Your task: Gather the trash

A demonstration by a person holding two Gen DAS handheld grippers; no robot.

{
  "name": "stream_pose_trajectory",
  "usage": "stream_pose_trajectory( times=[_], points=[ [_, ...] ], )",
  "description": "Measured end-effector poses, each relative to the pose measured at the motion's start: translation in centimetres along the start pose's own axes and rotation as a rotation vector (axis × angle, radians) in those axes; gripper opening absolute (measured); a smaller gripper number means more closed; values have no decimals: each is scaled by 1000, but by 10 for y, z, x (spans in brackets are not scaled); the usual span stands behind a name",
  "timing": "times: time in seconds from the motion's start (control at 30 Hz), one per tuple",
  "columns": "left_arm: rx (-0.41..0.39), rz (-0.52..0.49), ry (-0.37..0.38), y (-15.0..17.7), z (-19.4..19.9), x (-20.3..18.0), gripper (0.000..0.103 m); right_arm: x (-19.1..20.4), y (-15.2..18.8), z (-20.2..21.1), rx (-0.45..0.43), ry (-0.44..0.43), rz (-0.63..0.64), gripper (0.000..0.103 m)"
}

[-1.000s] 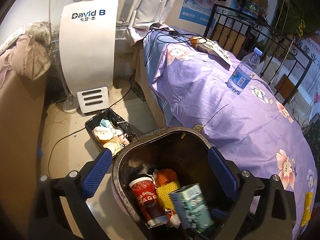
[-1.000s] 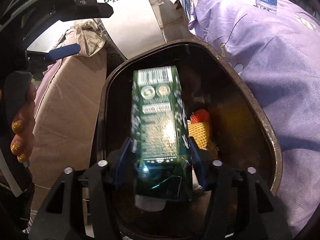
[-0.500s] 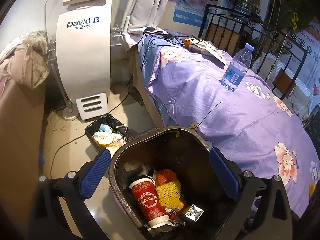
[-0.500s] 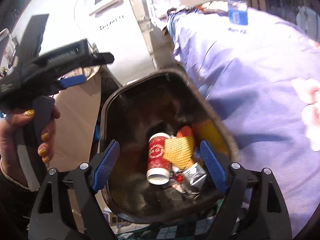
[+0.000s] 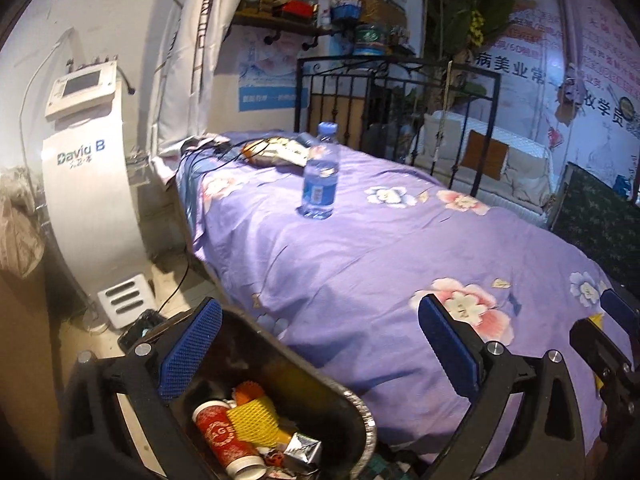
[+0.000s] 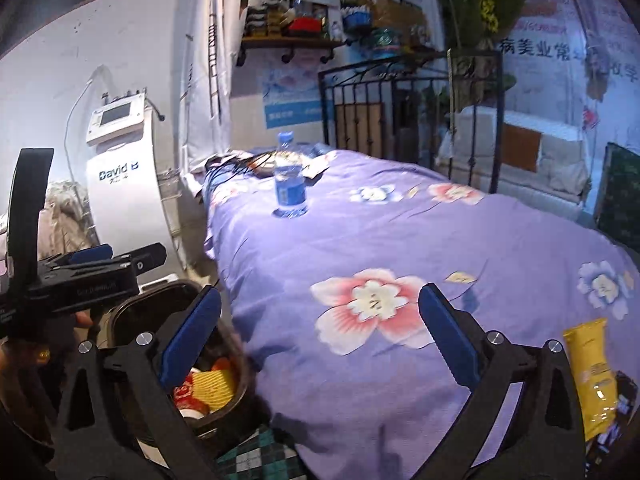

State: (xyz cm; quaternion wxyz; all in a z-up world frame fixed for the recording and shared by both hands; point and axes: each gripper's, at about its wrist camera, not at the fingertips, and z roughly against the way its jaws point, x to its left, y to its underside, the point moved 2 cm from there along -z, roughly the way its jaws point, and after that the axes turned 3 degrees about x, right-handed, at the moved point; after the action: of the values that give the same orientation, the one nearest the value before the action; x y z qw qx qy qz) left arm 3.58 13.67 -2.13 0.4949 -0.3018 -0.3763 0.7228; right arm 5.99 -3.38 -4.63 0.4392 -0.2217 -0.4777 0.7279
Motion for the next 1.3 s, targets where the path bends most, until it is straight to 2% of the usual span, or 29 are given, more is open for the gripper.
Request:
stream_pose_trajectory(
  times=[0.2,0.33,0.5,0.6,0.7,1.3],
  points=[
    [-98,-64,88,-11,29,-48,97,-42,-16,50,-79,128,-82,97],
    [-83,-68,132,-7,35,-60,97,-44,-5,76,-95,203,-56,97],
    [-156,-81,64,5,56,-61,97,-42,9,100,-124,269,-63,97],
    [-155,-87,67,10,63,-62,97,-39,13,107,-130,261,-60,97],
    [-171,-87,35,13,70,-59,97,-38,13,112,-138,269,-56,97],
    [-183,-78,28,16,78,-57,97,-34,12,118,-147,249,-57,97]
  ],
)
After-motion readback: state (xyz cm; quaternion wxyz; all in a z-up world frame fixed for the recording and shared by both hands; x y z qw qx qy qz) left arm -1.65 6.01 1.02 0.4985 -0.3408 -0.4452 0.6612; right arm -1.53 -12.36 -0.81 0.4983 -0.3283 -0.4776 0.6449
